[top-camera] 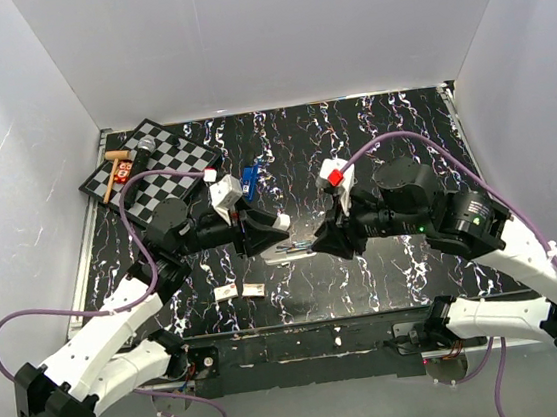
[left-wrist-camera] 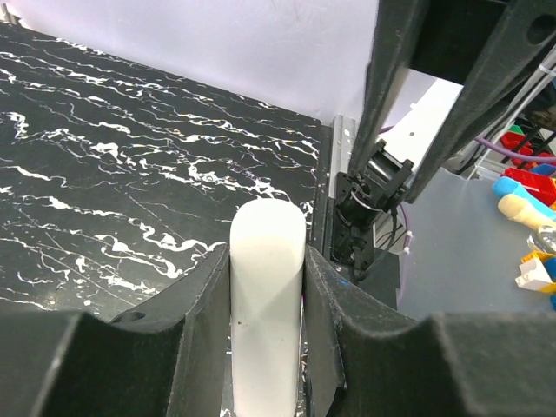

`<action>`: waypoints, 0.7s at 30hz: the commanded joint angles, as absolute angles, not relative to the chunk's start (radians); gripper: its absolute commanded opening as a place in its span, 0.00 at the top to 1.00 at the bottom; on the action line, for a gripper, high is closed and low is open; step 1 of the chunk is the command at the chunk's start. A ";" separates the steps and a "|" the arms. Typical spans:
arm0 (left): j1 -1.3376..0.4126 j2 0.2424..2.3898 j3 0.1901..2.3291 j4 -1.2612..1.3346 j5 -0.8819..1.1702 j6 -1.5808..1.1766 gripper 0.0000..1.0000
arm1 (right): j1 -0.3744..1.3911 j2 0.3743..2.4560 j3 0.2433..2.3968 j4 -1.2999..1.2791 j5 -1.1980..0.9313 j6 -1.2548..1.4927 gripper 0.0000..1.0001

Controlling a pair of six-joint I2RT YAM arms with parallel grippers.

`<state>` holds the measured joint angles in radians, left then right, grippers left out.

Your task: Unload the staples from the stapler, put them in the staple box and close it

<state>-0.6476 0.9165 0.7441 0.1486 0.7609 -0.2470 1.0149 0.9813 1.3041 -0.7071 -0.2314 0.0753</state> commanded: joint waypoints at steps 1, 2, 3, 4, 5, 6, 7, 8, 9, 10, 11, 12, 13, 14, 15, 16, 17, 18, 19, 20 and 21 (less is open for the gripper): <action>-0.652 0.940 0.808 0.160 0.700 -0.268 1.00 | 1.017 1.008 1.342 -0.666 -0.095 0.078 0.64; -0.653 0.949 0.816 0.160 0.696 -0.271 1.00 | 1.017 1.015 1.341 -0.654 -0.075 0.080 0.69; -0.657 0.959 0.821 0.160 0.690 -0.273 1.00 | 1.017 1.026 1.336 -0.640 -0.049 0.083 0.75; -0.660 0.968 0.824 0.163 0.683 -0.278 1.00 | 1.017 1.037 1.332 -0.621 -0.025 0.087 0.83; -0.660 0.977 0.825 0.172 0.677 -0.282 1.00 | 1.017 1.046 1.324 -0.605 -0.005 0.087 0.88; -0.661 0.985 0.827 0.179 0.670 -0.287 1.00 | 1.017 1.057 1.316 -0.585 0.030 0.090 0.93; -0.664 0.989 0.828 0.186 0.661 -0.293 1.00 | 1.017 1.065 1.309 -0.568 0.047 0.091 0.99; -0.664 0.997 0.827 0.192 0.647 -0.299 1.00 | 1.017 1.072 1.296 -0.546 0.060 0.089 0.99; -0.667 1.000 0.828 0.198 0.634 -0.305 1.00 | 1.016 1.078 1.283 -0.522 0.075 0.086 0.99; -0.666 1.005 0.828 0.202 0.620 -0.313 1.00 | 1.015 1.084 1.270 -0.506 0.089 0.087 0.99; -0.669 1.008 0.827 0.209 0.606 -0.319 1.00 | 1.012 1.094 1.263 -0.494 0.100 0.084 0.99; -0.669 1.008 0.825 0.212 0.591 -0.324 1.00 | 1.012 1.098 1.253 -0.480 0.116 0.084 0.99; -0.667 1.009 0.825 0.215 0.571 -0.333 1.00 | 1.011 1.101 1.238 -0.460 0.133 0.083 0.99; -0.669 1.011 0.824 0.221 0.558 -0.339 1.00 | 1.009 1.106 1.221 -0.442 0.158 0.083 0.99; -0.669 1.014 0.825 0.224 0.543 -0.344 1.00 | 1.006 1.106 1.200 -0.421 0.172 0.084 0.99; -0.669 1.020 0.827 0.225 0.531 -0.350 1.00 | 0.999 1.106 1.175 -0.393 0.178 0.089 0.99; -0.669 1.025 0.828 0.229 0.519 -0.357 1.00 | 0.993 1.106 1.155 -0.371 0.179 0.095 0.99; -0.669 1.034 0.828 0.238 0.514 -0.368 1.00 | 0.988 1.106 1.134 -0.348 0.178 0.103 0.99; -0.669 1.038 0.828 0.245 0.505 -0.379 1.00 | 0.982 1.106 1.117 -0.330 0.173 0.109 0.99; -0.669 1.045 0.830 0.250 0.491 -0.390 1.00 | 0.977 1.106 1.099 -0.309 0.172 0.112 0.99; -0.669 1.051 0.830 0.252 0.482 -0.396 1.00 | 0.973 1.104 1.083 -0.289 0.172 0.112 0.99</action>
<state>-0.6636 1.0389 0.7864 0.1955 0.5529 -0.3489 0.9932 1.1084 1.1221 -0.4347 0.1352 0.0944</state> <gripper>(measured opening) 0.318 0.022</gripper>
